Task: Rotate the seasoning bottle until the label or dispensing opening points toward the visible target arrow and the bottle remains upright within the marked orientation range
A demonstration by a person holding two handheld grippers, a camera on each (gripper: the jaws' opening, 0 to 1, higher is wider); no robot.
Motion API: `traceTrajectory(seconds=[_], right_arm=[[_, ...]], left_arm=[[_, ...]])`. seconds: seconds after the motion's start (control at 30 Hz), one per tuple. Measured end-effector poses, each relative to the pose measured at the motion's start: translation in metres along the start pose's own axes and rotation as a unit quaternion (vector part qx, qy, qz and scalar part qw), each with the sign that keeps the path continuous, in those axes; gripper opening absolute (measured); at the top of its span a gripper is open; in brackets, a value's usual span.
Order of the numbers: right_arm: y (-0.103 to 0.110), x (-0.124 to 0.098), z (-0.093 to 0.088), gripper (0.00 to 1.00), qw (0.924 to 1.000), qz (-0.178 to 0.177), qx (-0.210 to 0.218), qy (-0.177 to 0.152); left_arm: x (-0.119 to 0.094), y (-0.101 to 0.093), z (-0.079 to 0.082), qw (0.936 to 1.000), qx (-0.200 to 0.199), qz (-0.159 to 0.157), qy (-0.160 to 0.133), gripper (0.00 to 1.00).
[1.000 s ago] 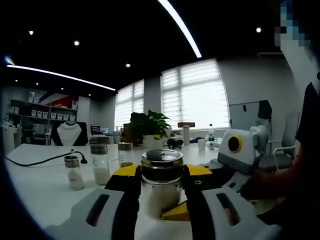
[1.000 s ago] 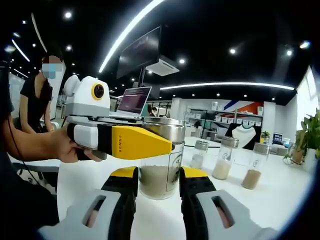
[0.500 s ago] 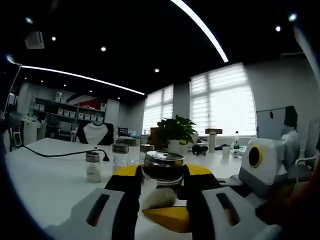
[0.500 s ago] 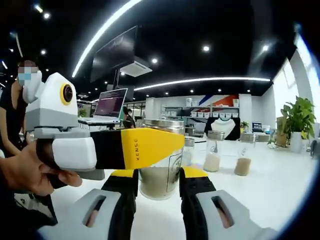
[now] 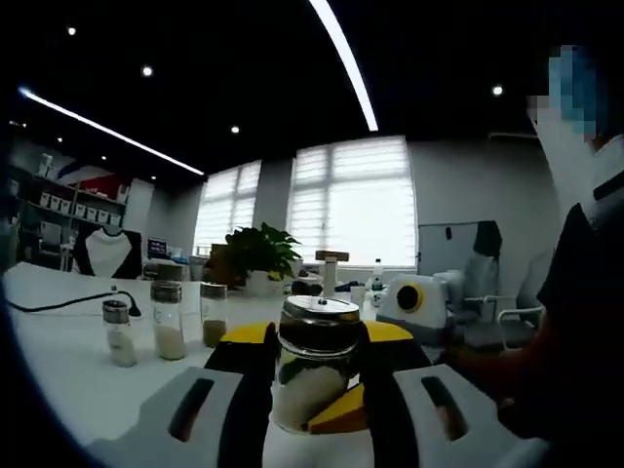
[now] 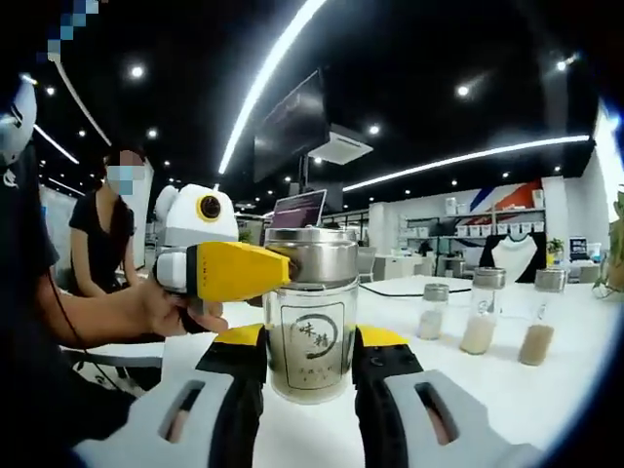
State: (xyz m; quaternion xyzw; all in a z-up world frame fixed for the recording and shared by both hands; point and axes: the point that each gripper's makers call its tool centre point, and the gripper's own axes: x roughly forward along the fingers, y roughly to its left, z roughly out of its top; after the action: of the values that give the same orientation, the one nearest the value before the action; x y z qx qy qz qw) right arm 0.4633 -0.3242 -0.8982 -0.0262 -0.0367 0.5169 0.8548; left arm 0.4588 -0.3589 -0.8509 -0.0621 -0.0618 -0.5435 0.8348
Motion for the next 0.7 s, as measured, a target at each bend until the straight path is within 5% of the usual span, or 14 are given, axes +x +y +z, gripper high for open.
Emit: traceTrajectory(seconds=[0.13, 0.23, 0.5, 0.63, 0.7], right_arm=[[-0.003, 0.001, 0.005, 0.32, 0.9994, -0.025, 0.018, -0.014], [-0.014, 0.004, 0.004, 0.32, 0.9965, -0.081, 0.023, -0.007], [-0.027, 0.004, 0.001, 0.32, 0.9755, -0.220, 0.000, 0.016], [-0.028, 0.005, -0.002, 0.32, 0.9763, -0.215, -0.018, 0.021], [-0.022, 0.008, 0.004, 0.32, 0.9859, -0.166, -0.022, -0.004]], left_arm=[[0.001, 0.003, 0.005, 0.9995, -0.015, 0.018, -0.023, 0.35], [0.002, 0.010, 0.005, 0.9980, -0.010, 0.057, -0.027, 0.35], [0.007, 0.020, -0.002, 0.9872, 0.020, 0.156, -0.023, 0.36], [0.006, 0.021, -0.004, 0.9853, 0.022, 0.168, -0.022, 0.36], [0.001, 0.022, 0.000, 0.9863, 0.029, 0.161, -0.023, 0.36]])
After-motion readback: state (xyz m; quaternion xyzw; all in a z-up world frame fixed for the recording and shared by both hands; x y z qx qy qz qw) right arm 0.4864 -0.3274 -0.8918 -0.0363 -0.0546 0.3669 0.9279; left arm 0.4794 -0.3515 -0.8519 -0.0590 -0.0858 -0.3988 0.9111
